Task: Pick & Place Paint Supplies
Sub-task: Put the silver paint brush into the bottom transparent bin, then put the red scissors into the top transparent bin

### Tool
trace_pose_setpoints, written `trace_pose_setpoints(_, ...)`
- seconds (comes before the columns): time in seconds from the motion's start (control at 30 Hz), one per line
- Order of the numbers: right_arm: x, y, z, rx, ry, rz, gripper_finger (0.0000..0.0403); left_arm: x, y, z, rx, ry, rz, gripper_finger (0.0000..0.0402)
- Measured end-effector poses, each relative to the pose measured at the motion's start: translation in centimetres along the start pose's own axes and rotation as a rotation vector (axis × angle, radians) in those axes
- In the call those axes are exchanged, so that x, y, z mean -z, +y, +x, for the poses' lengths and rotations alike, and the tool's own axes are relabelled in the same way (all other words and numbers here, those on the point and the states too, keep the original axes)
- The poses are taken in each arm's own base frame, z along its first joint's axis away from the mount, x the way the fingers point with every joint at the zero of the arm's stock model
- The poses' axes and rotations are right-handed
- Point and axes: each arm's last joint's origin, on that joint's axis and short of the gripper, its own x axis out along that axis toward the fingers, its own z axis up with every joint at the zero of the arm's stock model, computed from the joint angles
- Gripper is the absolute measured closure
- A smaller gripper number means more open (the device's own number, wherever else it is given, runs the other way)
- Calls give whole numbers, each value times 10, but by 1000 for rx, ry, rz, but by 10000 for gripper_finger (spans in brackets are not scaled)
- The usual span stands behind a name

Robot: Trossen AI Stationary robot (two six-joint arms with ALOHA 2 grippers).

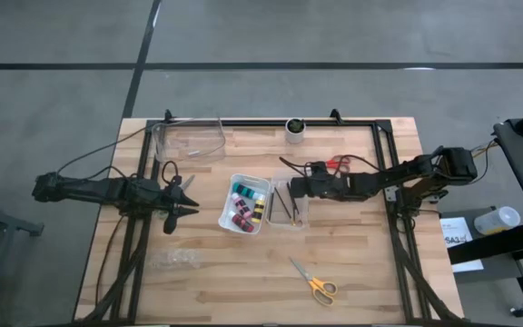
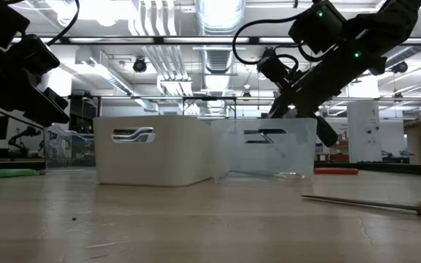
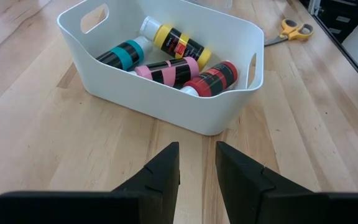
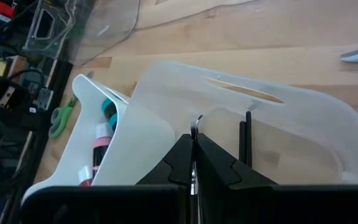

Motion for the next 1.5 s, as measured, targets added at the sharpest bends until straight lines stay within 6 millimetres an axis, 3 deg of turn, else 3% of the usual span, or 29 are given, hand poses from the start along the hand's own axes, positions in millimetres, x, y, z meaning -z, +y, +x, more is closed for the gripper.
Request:
trace_pose_setpoints(0.47,0,0,0,1,0,-22,291,0,0,0,0,0,0,294)
trace_pose_setpoints(0.83,-8,21,-8,-207,-10,-168,280,0,0,0,0,-1,0,294)
trace_pose_setpoints(1.2,-27,24,-55,-216,14,-353,280,0,0,0,0,-1,0,294)
trace_pose_setpoints(1.5,-44,-2,-98,-23,70,-527,280,0,0,0,0,-1,0,294)
